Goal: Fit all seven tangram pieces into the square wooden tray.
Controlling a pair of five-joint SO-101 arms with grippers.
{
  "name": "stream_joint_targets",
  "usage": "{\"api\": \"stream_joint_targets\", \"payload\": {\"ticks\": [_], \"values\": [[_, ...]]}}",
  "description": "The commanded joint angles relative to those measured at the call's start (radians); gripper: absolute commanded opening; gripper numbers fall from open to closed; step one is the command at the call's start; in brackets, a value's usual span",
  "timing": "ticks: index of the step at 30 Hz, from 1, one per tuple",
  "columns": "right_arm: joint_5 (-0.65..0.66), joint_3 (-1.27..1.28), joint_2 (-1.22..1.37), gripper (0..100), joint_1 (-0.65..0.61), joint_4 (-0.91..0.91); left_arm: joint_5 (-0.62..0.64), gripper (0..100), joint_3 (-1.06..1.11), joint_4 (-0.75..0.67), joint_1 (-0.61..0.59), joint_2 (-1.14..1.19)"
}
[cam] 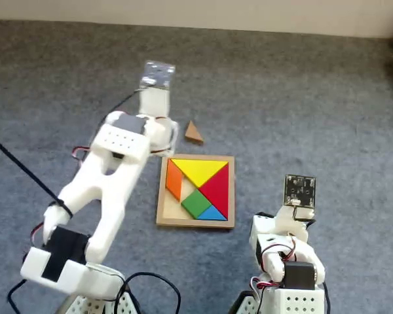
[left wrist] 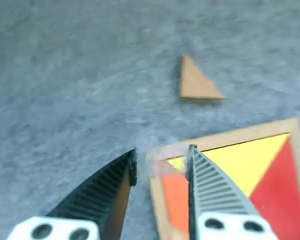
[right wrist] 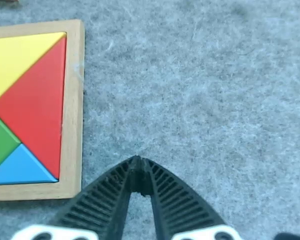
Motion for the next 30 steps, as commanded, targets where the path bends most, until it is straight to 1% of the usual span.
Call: {"api": "stream_joint_targets", "payload": {"ticks": [1,5,8,12,15,24,30], "values": [[-0.009,0.14,-0.013,0.5,0.012,0.007,0.002,17,-0.127,-0.009,0.081,0.016],[-0.009,0.14,-0.013,0.5,0.012,0.007,0.002,18,-0.274,-0.006,0.082,0.202],[-0.009,0.14,-0.013,0.5,0.012,0.007,0.008,24,-0.375,-0.003,0.087,0.34],[-0.009,0.14,-0.013,0.5,0.012,0.007,0.17,30,-0.478,0.029,0.099,0.453],[-0.009,0.14,-0.013,0.5,0.012,0.007,0.19,31,-0.541,0.075,0.105,0.492],[-0.009,0.14,-0.013,0.5,0.012,0.007,0.187,31,-0.599,0.084,0.097,0.601],[-0.009,0.14,-0.013,0.5,0.012,0.007,0.187,21,-0.616,0.075,0.079,0.631]]}}
